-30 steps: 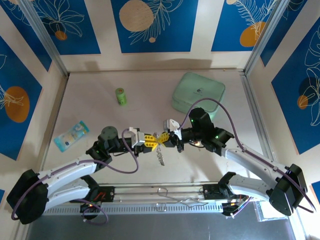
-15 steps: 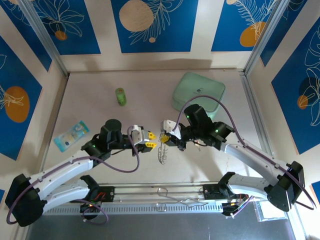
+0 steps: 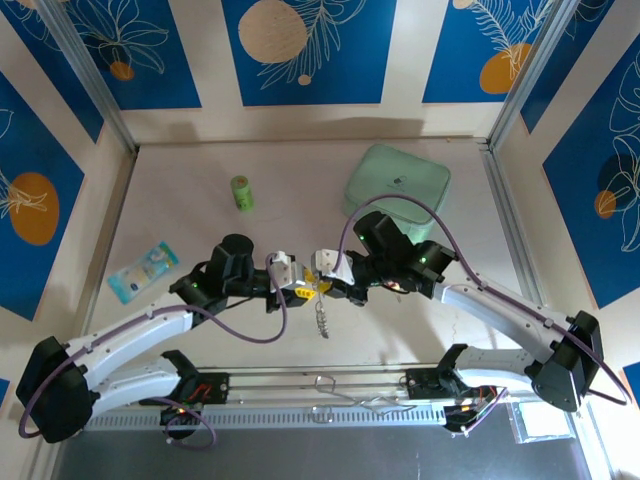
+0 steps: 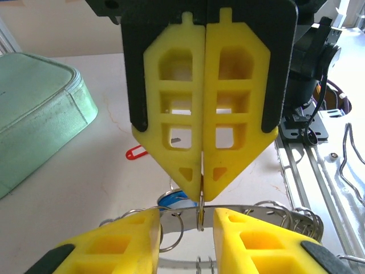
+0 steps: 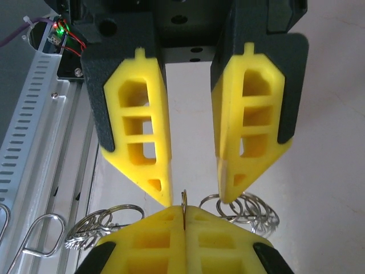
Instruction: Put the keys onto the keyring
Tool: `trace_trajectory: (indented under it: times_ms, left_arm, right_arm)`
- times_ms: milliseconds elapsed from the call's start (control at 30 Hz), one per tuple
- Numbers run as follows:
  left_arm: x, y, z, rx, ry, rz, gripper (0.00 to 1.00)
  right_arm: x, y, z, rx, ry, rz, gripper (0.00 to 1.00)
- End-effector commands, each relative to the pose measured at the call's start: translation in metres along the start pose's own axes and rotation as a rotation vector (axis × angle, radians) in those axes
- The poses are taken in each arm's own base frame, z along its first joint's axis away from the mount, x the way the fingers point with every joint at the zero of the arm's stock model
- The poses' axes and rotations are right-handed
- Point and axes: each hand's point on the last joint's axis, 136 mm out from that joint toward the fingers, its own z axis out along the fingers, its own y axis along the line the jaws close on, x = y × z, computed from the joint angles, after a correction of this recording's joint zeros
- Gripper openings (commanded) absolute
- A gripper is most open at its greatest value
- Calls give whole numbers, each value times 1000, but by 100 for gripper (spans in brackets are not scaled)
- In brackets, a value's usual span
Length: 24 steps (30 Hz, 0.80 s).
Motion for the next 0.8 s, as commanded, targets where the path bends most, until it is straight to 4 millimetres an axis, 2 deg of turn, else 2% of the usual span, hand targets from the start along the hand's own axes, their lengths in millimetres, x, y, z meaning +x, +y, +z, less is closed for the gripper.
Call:
trace_trajectory:
  times_ms: [0,67,133,300,333,367,400,467,633,767]
  left_arm:
    - [-11,-7,2,43,-24,25,29]
    - [-10,-8,2,47,-23,24,28]
    - [-10,-8,3,49,-25,24,23]
    - [-12,-9,2,51,-33,32,1]
    - [-12,-9,2,50,-35,34,0]
    - [-13,-10,2,51,-37,36,0]
    - [-13,-9,1,46,-42,37,0]
    - [-14,-10,0,39,-57,38,0]
    - [-20,-10,-2,20,-120,29,0]
    - [-20,-10,-2,16,-143,19,0]
  right_arm:
    - [-19,-2,-3,3,-44,-26,0]
    - [-21,-2,-3,0,-58,-22,0]
    - [-24,-1,-2,-9,-73,-16,0]
    - [-24,2,-1,-18,-75,-9,0]
    - [-24,2,-2,-15,-81,-9,0]
    - [-23,2,-4,-13,-91,-5,8]
    - [-23,2,-7,-10,-105,2,21]
    - [-21,1,-13,-1,-139,13,34]
    - [-5,-12,-16,127,-154,-9,37]
    - [6,-11,-11,176,-124,-75,36]
